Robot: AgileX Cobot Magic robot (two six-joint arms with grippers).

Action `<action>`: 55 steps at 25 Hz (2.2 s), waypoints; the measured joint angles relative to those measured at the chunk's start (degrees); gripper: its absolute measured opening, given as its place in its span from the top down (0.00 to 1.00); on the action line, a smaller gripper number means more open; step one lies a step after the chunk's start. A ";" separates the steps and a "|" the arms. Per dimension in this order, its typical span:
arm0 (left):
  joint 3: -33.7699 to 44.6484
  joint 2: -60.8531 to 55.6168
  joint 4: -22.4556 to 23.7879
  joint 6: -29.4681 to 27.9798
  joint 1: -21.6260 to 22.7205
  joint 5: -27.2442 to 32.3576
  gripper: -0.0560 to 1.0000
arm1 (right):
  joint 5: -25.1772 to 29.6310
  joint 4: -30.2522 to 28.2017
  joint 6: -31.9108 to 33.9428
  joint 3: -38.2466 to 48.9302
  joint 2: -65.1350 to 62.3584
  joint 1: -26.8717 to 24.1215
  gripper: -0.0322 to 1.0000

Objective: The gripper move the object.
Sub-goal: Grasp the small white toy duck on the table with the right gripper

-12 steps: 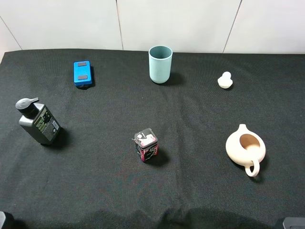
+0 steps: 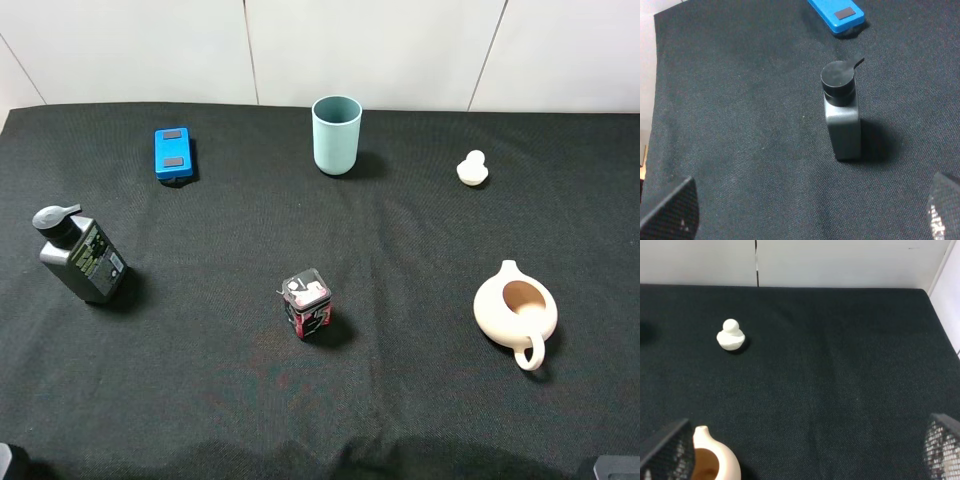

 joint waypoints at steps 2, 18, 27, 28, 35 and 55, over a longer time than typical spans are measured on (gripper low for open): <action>0.00 0.00 0.00 0.00 0.00 0.00 0.03 | 0.00 0.05 0.00 0.00 0.00 0.00 0.30; 0.00 0.00 0.00 0.00 0.00 0.00 0.03 | 0.00 0.44 0.00 -3.45 4.98 0.00 0.30; 0.00 0.00 0.00 0.00 0.00 0.00 0.03 | 0.00 0.84 0.00 -11.52 20.97 0.00 0.30; 0.00 0.00 0.00 0.00 0.00 0.00 0.03 | 0.00 0.84 0.00 -12.71 23.01 0.00 0.30; 0.00 0.00 0.00 0.00 0.00 0.00 0.03 | 0.00 1.33 -2.45 -20.52 35.59 0.00 0.30; 0.00 0.00 0.00 0.00 0.00 0.00 0.03 | 3.02 4.04 -6.30 -39.11 66.64 0.00 0.30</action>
